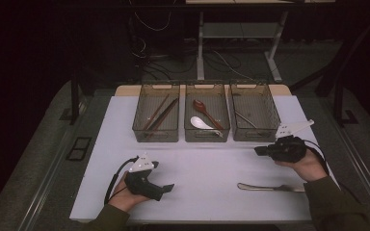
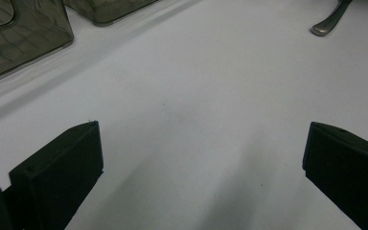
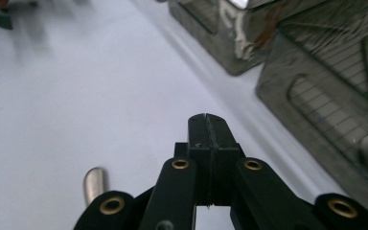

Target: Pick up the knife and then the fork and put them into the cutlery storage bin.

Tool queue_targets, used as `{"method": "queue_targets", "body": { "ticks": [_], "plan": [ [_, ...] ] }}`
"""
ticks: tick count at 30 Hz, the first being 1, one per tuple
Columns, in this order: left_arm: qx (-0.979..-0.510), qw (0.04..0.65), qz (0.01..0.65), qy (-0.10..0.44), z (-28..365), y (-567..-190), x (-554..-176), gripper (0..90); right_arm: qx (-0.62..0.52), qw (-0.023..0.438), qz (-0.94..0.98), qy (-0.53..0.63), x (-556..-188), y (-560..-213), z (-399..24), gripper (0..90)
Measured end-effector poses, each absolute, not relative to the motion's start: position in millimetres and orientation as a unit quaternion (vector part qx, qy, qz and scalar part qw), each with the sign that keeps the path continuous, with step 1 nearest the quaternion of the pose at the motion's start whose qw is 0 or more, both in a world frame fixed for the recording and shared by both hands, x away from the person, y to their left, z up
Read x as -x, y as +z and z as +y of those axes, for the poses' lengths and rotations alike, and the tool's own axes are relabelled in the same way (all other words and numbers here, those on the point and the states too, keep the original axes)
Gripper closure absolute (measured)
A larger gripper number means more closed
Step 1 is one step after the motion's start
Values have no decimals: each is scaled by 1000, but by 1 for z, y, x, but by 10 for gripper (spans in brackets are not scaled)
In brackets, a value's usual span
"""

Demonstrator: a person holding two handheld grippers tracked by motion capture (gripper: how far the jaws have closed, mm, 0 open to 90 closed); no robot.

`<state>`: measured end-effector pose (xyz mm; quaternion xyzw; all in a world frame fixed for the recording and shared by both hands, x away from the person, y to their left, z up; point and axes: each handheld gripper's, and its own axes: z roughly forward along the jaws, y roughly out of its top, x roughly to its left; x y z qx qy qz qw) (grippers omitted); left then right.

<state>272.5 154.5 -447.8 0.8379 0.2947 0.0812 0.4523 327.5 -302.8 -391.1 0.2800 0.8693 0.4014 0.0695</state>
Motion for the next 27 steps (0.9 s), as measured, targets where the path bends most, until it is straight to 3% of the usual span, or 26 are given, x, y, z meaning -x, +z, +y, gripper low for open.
{"method": "queue_targets", "body": {
  "ticks": [27],
  "plan": [
    [-837,453,296,82,154,-447,-272,0,-226,25,908,353,-271,-430,-264,896]
  ]
}}
